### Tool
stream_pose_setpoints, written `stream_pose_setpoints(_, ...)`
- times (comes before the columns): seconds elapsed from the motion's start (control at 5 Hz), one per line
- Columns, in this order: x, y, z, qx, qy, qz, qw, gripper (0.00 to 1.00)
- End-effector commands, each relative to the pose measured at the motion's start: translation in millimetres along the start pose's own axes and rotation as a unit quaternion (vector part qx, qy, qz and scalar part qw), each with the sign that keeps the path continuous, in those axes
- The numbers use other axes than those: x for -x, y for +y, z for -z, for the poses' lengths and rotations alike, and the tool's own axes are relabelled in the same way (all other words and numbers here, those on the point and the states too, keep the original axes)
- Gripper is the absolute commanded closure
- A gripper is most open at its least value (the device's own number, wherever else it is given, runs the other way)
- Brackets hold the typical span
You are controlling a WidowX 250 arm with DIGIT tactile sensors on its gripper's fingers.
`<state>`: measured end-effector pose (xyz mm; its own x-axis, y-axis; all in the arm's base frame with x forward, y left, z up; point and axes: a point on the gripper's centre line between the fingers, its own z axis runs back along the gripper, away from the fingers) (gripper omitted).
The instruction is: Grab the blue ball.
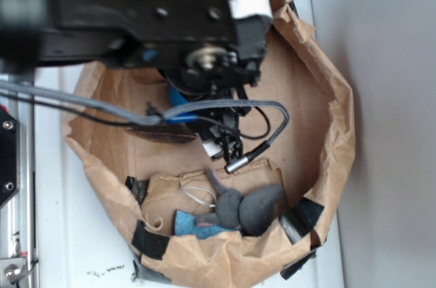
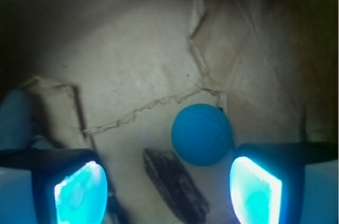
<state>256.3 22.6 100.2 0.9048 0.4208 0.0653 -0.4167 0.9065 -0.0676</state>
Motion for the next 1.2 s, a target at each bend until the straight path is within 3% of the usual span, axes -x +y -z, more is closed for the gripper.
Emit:
stream_pose_setpoints(0.0, -1.2, 8.2, -14.2, -0.005, -0.034, -0.012, 0.999, 0.0)
stream_pose_setpoints(0.2, -8.8, -0.2, -1.7, -0.031, -0.023, -0.022, 0.999, 0.0)
stream_pose_setpoints(1.0, -11.0, -14.0, 17.4, -0.069, -0.012, -0.014, 0.997, 0.0)
